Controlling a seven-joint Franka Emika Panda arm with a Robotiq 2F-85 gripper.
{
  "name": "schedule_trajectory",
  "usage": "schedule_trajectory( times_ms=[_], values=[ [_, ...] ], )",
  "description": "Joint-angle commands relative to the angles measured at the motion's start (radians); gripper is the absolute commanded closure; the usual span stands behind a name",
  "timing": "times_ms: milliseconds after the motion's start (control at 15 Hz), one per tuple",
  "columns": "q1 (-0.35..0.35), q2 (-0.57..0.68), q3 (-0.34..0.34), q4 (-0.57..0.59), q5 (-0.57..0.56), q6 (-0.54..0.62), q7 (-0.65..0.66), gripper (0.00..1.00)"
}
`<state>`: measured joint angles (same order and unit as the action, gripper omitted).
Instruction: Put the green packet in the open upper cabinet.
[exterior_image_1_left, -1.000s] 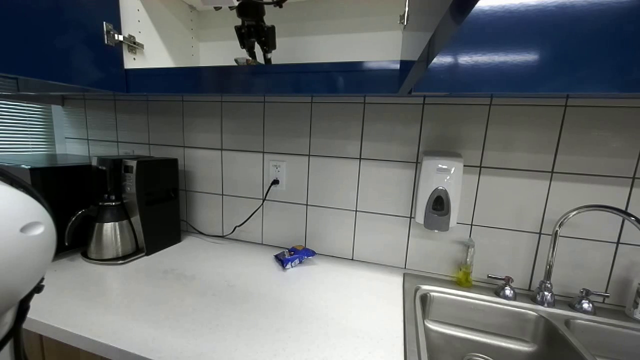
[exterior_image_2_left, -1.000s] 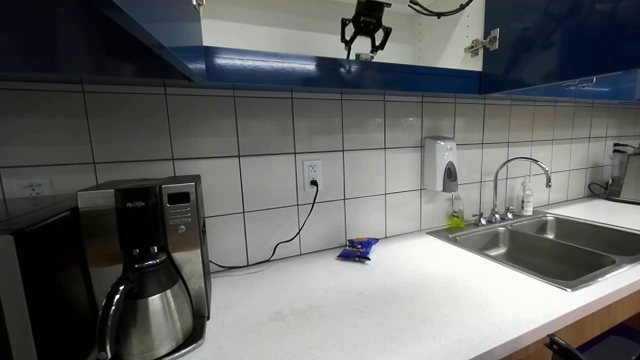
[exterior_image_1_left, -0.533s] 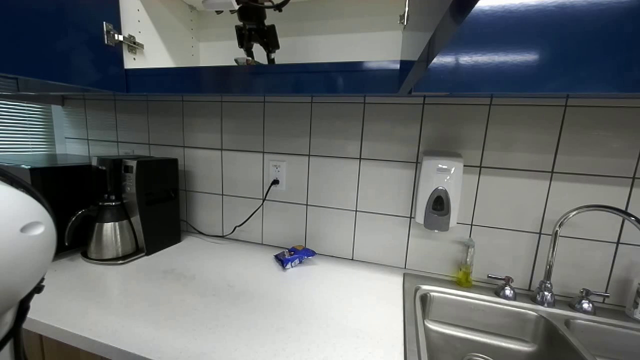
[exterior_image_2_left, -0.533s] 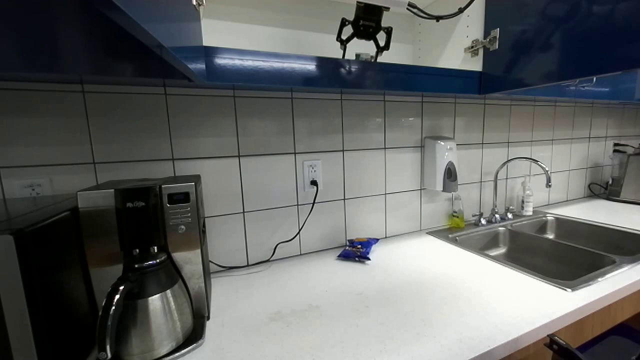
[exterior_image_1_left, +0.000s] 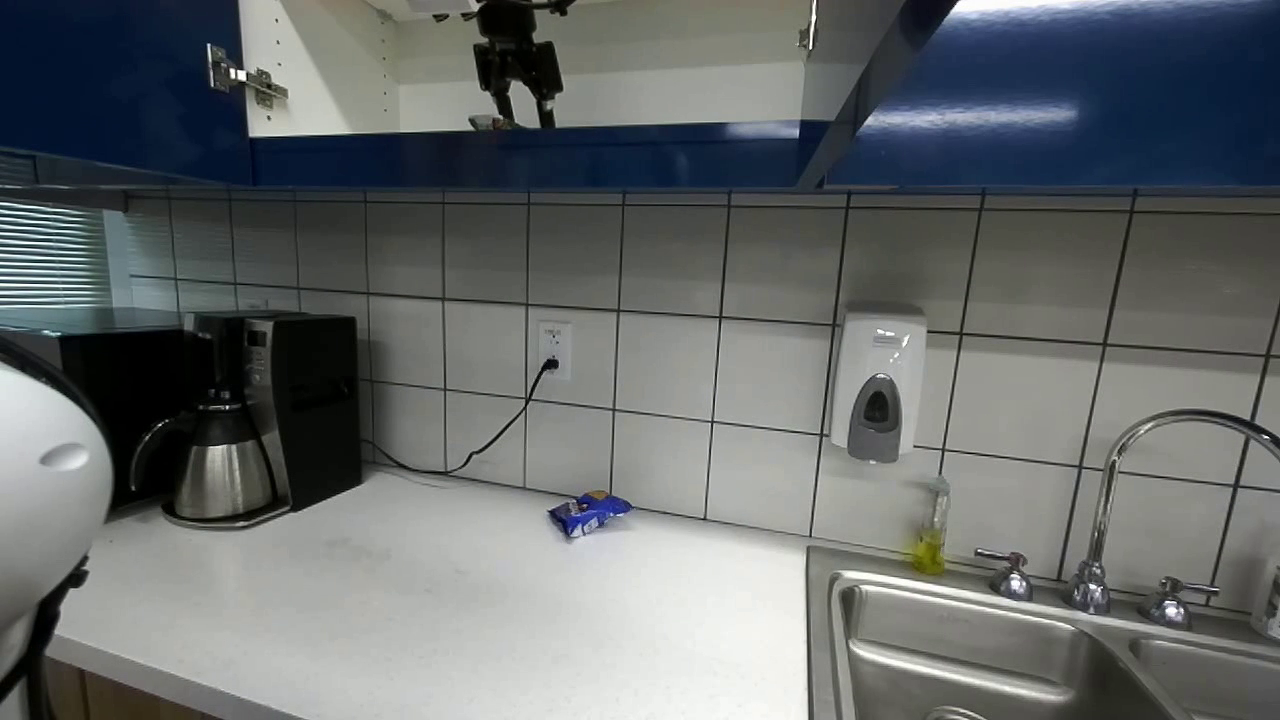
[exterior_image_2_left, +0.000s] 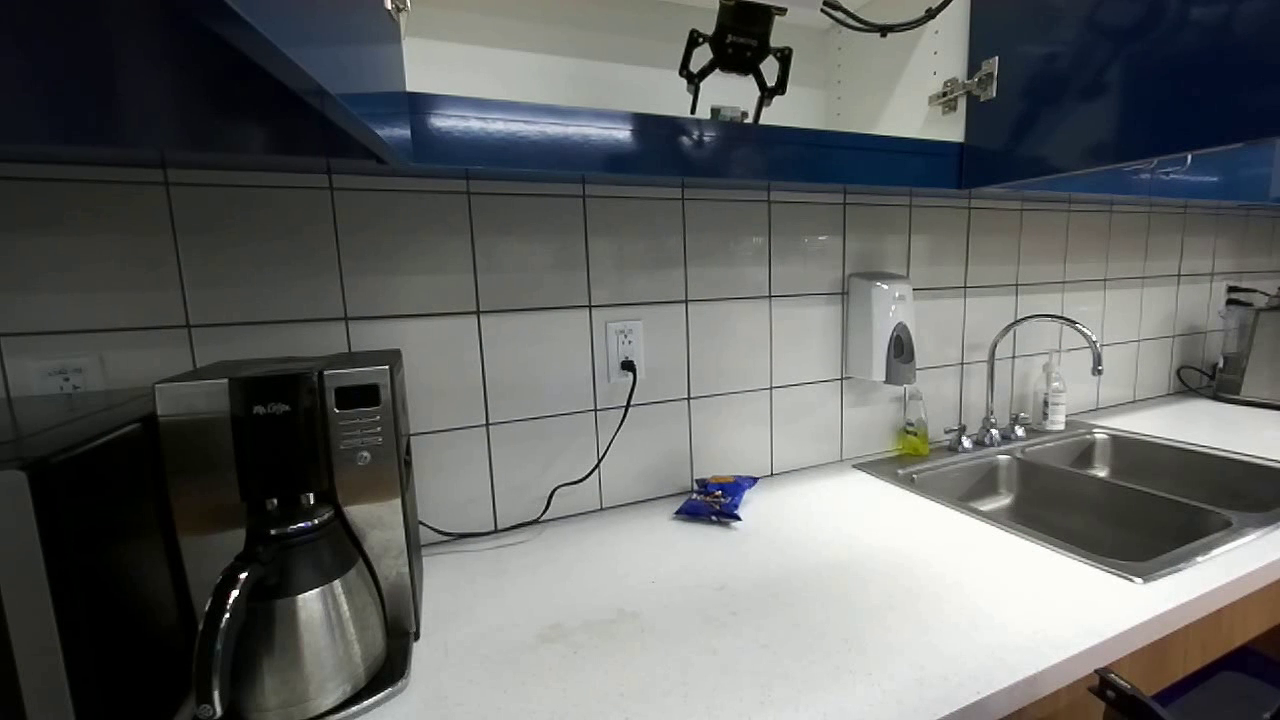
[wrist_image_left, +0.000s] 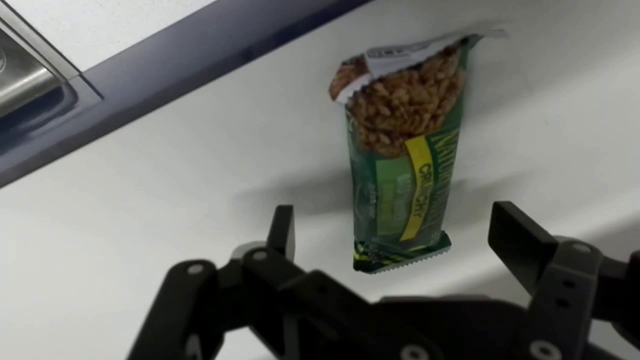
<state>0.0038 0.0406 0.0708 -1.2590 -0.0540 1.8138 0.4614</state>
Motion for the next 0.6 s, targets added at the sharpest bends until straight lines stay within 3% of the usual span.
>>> schedule_trajectory(
  times_ms=[0,533],
  values=[
    [-0.008,-0.057,-0.01,-0.056,0.003,0.009,-0.007,0.0],
    [-0.004,-0.148,-0.027,-0.128,0.008,0.012,-0.019,0.0]
  ],
)
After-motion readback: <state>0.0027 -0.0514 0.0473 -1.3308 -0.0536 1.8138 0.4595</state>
